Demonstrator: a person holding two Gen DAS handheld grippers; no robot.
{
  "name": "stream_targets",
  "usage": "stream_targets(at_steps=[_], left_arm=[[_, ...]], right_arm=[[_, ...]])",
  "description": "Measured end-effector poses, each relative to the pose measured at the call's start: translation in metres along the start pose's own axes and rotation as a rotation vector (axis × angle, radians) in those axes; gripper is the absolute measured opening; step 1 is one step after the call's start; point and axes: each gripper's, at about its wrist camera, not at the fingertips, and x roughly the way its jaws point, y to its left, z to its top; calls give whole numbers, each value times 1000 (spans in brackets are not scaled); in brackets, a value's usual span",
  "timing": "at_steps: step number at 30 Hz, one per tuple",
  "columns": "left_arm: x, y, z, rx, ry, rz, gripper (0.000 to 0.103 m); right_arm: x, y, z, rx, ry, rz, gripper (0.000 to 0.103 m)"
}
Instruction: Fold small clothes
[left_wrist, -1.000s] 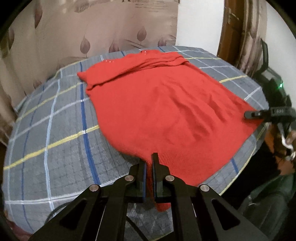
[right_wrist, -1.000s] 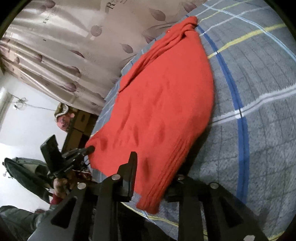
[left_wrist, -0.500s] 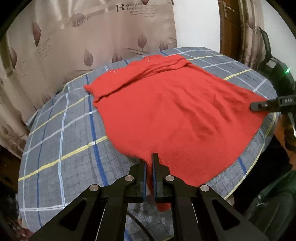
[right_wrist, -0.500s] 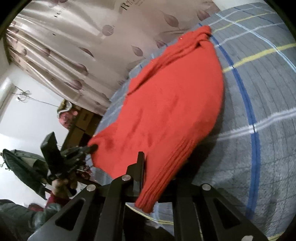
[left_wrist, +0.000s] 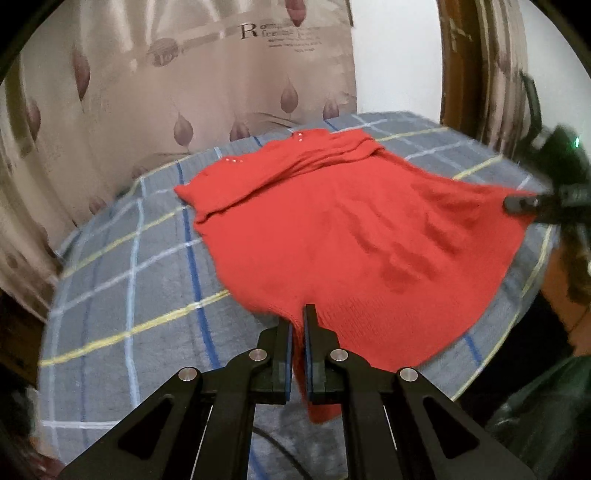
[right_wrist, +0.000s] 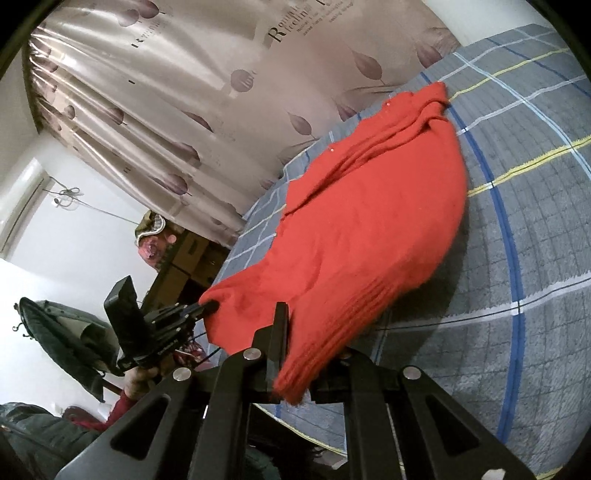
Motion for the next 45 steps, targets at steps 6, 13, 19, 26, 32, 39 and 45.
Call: stream_targets(at_steps=[6, 13, 19, 26, 32, 39, 45], left_arm=[[6, 26, -6, -186, 36, -164, 5], [11, 39, -8, -315, 46, -261, 5], [10, 47, 0, -357, 14, -300, 5], [6, 54, 14, -371, -38, -313, 5], [5, 53, 17, -336, -70, -279, 5], [8, 45, 14, -334, -61, -287, 5], [7, 39, 14, -309, -57, -265, 5]], right_arm=[[-1, -2, -6, 9, -2, 5, 9], [-6, -5, -6, 32, -19, 12, 9], [-8, -3, 1, 32, -30, 33, 9], [-7, 7, 19, -3, -39, 32, 9], [-7, 28, 33, -117, -42, -99, 9], [-5, 53, 32, -253, -47, -273, 9], [6, 72, 29, -376, -43, -411, 8]])
